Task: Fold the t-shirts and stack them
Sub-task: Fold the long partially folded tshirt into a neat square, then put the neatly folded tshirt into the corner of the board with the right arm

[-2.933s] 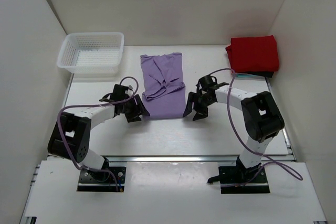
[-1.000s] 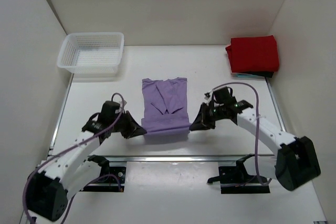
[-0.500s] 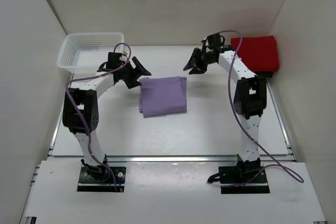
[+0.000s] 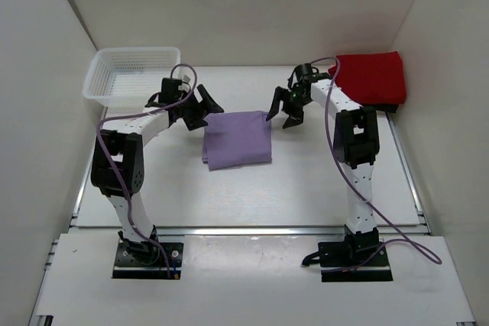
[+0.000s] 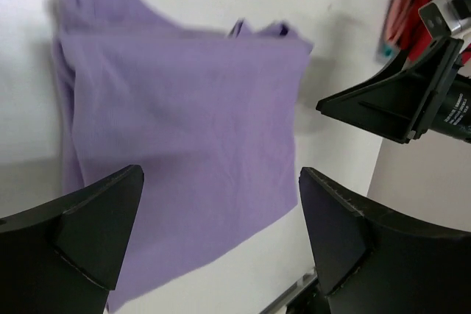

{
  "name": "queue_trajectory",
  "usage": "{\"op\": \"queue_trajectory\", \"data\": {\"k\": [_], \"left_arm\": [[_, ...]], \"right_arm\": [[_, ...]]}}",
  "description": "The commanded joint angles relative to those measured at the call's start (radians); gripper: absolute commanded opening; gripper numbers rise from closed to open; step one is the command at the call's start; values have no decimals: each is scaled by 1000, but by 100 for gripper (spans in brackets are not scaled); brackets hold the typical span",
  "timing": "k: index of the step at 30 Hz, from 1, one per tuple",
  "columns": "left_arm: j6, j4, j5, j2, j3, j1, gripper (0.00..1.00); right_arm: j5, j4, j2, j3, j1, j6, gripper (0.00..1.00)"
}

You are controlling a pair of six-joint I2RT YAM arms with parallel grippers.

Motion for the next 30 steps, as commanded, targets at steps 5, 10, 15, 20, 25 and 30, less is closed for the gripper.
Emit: {"op": "queue_trajectory", "data": {"k": [5,10,15,20,25,30], "left_arm": [[51,-73,-67,-8,-90,-55,99],[61,-83,-81,51,-61,-76,99],[66,-87,-83,71,-52,-76,99],[66,-77,-76,69,-73,-67,99],[95,-109,-46,19,-58,-62,99],[144,-162,-44,-82,-31,-33,98]], "right_arm": [[-47,223,-143,-292,48,48,75],[-118,339,-123,-355,84,131,79],[-205,414,-59,-334,131,188,79],[-275,477,-31,-364,141,231,58],[-204,415,-47,-366,107,145,0],[131,102,-40,-105,72,-201,0]]}}
